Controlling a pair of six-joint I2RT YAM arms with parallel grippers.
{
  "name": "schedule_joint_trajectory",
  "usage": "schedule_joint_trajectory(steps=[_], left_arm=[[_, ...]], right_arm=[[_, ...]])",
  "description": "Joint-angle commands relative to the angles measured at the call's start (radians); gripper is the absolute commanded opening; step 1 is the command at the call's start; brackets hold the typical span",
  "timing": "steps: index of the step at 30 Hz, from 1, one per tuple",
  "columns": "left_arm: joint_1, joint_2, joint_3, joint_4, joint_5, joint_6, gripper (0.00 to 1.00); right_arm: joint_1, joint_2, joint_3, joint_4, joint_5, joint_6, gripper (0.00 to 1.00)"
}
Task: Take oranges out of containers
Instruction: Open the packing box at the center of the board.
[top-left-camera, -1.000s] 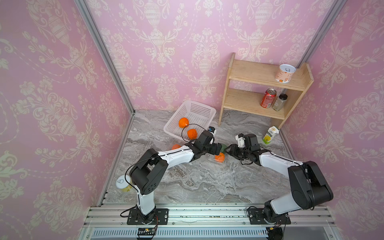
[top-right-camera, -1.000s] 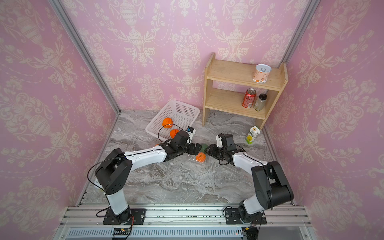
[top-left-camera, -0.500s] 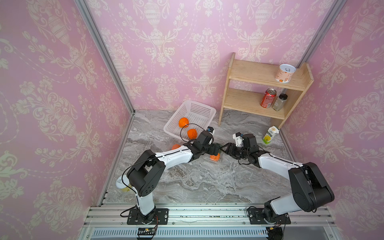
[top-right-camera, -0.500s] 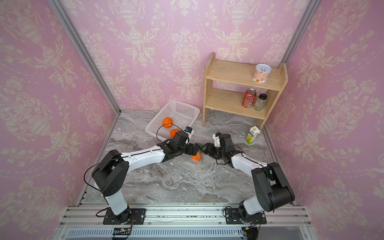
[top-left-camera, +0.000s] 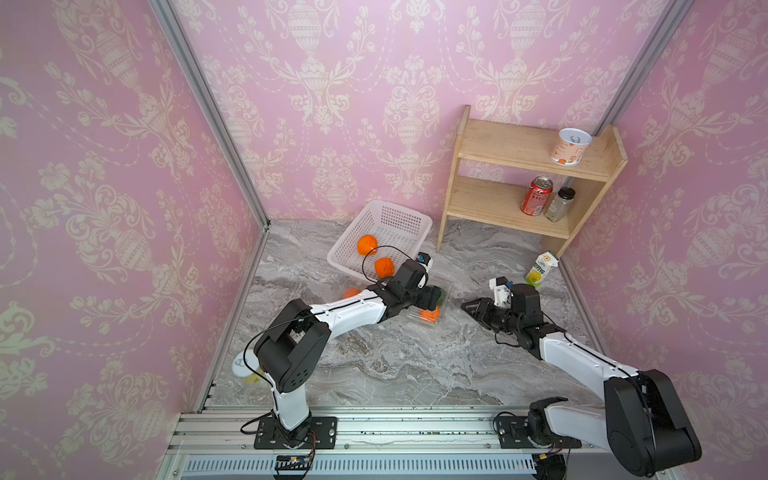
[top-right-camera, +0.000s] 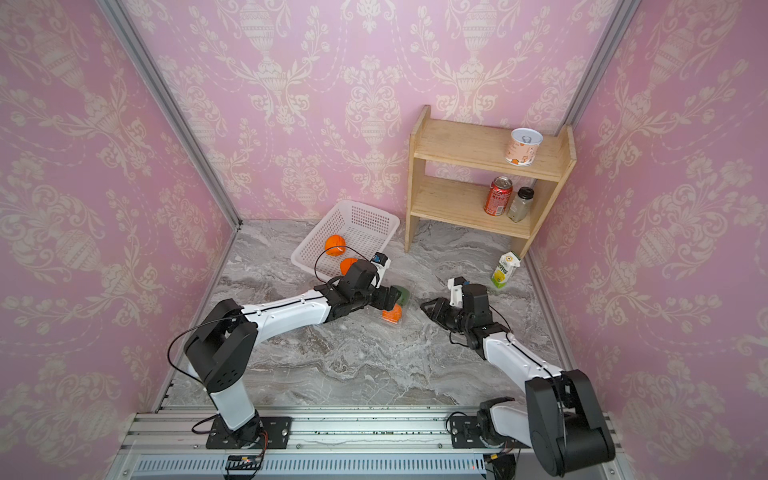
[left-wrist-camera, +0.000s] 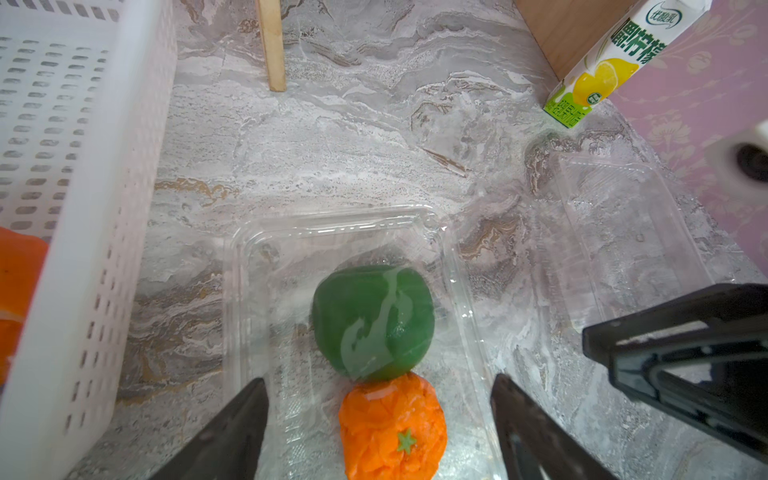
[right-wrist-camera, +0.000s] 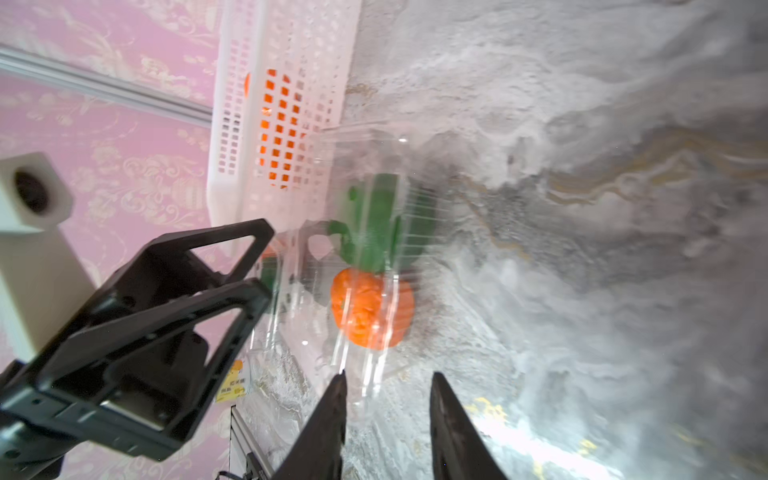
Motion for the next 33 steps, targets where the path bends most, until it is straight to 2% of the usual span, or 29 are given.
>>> schedule_joint_trajectory(steps=[1,8,14,17,20,33], left_arm=[[0.005,0.024,0.016,-0.026,0.027,0.016,0.85],[0.005,0.048,0.007,-0.016,0.04,-0.018,0.85],[0.005,0.049,-0.003,-0.015,0.029,-0.038,0.84],[0.005,0.043,-0.011,-0.013,0.024,-0.047,0.84],[0.005,0.042,-0.024,0.001,0.022,-0.06,0.84],[0.006,0.046,-0.044,0.035,0.017,-0.091,0.82]], right_arm=[[-0.001,-0.013,-0.018,0.03,-0.051,-0.001,0.37],[-0.001,0.018,-0.019,0.066,-0.059,-0.009,0.37],[-0.001,0.121,0.027,0.088,-0.074,-0.037,0.38],[-0.001,0.162,0.051,0.116,-0.076,-0.049,0.45],[0.0,0.193,0.056,0.169,-0.065,-0.052,0.47],[-0.002,0.41,0.132,0.311,-0.07,0.0,0.43]])
